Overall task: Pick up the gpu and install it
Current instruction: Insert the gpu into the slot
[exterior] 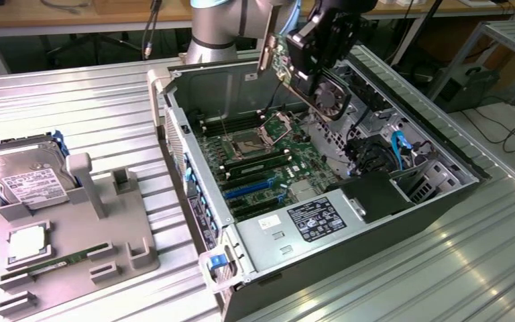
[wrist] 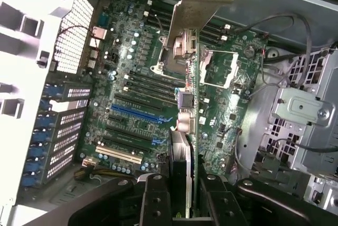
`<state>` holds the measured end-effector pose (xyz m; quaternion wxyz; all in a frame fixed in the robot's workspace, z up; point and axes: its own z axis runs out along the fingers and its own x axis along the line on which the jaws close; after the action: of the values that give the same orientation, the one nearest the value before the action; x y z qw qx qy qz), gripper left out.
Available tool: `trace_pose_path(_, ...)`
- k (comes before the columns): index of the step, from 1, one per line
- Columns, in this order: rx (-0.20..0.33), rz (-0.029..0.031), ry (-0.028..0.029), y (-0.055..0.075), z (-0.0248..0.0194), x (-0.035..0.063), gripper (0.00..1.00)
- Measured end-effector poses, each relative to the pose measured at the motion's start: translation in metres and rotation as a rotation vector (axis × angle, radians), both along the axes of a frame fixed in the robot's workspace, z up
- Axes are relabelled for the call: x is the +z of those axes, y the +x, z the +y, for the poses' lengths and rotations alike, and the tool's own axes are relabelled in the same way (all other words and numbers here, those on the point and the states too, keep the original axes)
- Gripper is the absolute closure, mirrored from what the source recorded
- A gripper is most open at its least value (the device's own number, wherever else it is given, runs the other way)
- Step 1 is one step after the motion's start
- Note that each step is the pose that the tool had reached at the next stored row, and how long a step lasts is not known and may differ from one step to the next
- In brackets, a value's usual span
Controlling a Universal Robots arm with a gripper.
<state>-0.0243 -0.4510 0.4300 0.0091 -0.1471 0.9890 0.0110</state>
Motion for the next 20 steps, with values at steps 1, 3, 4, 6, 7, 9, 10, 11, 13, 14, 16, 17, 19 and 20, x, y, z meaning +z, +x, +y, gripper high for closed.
trace_pose_path(1,0.007,0.0000,0.0000,0.0000,0.0000,0.0000,0.73)
trace_pose_path(3,0.021,0.0000,0.0000,0.0000,0.0000,0.0000,0.73)
trace_pose_path(4,0.029,0.0000,0.0001,0.0000,0.0000,0.0000,0.73)
trace_pose_path(6,0.043,0.0000,0.0000,0.0000,0.0000,0.0000,0.73)
trace_pose_path(7,0.050,0.0000,0.0000,0.0000,0.0000,0.0000,0.73)
trace_pose_path(9,0.063,0.0000,0.0000,0.0000,0.0000,0.0000,0.73)
trace_pose_path(10,0.071,0.0000,0.0000,0.0000,0.0000,0.0000,0.73)
trace_pose_path(11,0.077,0.0000,0.0000,0.0000,0.0000,0.0000,0.73)
trace_pose_path(13,0.091,0.0000,0.0000,0.0000,0.0000,0.0000,0.73)
trace_pose_path(14,0.098,0.0000,0.0000,0.0000,0.0000,0.0000,0.73)
trace_pose_path(16,0.113,0.0000,0.0000,0.0000,0.0000,0.0000,0.73)
trace_pose_path(17,0.123,0.0000,0.0000,0.0000,0.0000,0.0000,0.73)
trace_pose_path(19,0.140,0.0000,0.0000,0.0000,0.0000,0.0000,0.73)
trace_pose_path(20,0.147,0.0000,0.0000,0.0000,0.0000,0.0000,0.73)
